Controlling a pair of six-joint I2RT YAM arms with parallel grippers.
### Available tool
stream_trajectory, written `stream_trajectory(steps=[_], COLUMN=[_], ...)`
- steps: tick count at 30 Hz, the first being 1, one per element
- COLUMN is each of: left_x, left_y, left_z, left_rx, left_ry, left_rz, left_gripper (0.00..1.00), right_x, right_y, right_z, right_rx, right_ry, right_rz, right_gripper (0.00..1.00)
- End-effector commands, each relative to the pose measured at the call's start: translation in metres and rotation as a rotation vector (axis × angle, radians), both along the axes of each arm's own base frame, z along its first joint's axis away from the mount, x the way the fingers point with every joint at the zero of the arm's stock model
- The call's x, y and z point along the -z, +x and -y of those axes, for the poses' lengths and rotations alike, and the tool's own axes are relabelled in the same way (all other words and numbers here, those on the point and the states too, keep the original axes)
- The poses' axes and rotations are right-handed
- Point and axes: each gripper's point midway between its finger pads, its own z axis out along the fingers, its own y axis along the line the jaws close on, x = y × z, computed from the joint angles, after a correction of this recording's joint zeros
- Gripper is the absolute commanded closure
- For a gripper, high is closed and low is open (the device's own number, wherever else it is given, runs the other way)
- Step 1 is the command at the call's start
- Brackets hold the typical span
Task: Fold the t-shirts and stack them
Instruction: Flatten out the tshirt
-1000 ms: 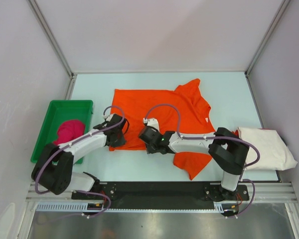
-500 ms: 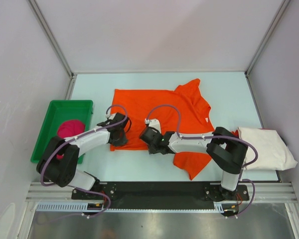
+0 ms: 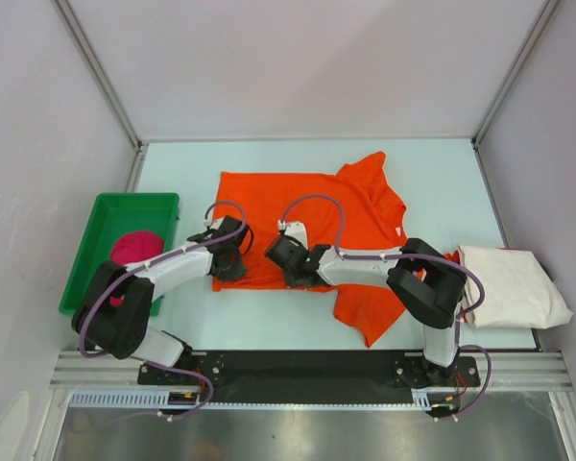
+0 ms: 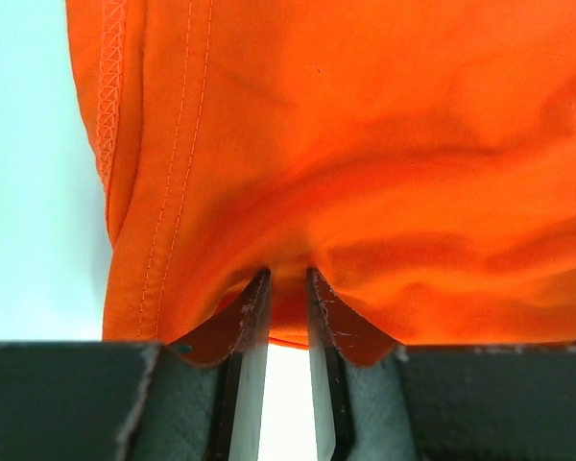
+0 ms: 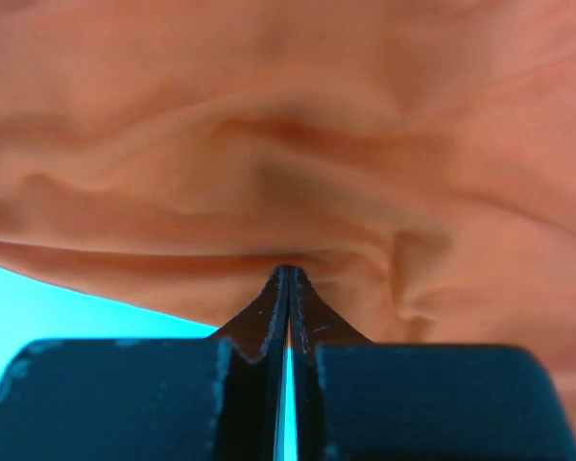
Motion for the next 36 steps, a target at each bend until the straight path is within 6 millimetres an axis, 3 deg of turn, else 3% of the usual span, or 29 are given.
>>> stream_trajectory(steps=[1,6,22,31,36], left_x=[-0.009,-0.005,0.003,0.011,0.002], left_y=[0.009,0.003,-0.010,-0.020,-0.019], left_z=[0.003,0.001,-0.030,-0.054,-0.064], left_rx=[0.002,-0.007,-0.072,-0.139,-0.182], left_ry=[-0.014,-0.020,0.013,0.080,0.102], left_rz=[0.013,-0.010,-0.069,-0.131,-0.105], left_gripper=[0.74,0.76,0.71,0.71,0.71], right_x=[0.023,0.028,0.064,0.072,0.072], right_y=[-0.017,-0.033,-0.115,-0.136,-0.138], right_z=[0.027,0.039,0.096,0.119,0.125], right_rx=[0.046,0.073,0.203,0.271,0.287], right_ry=[-0.066,-0.081,-0.134,-0.146,-0.158], right_rz=[-0.065,-0.103,-0.264,-0.310,-0.313], right_gripper=[1.00,1.00,1.00,1.00,1.00])
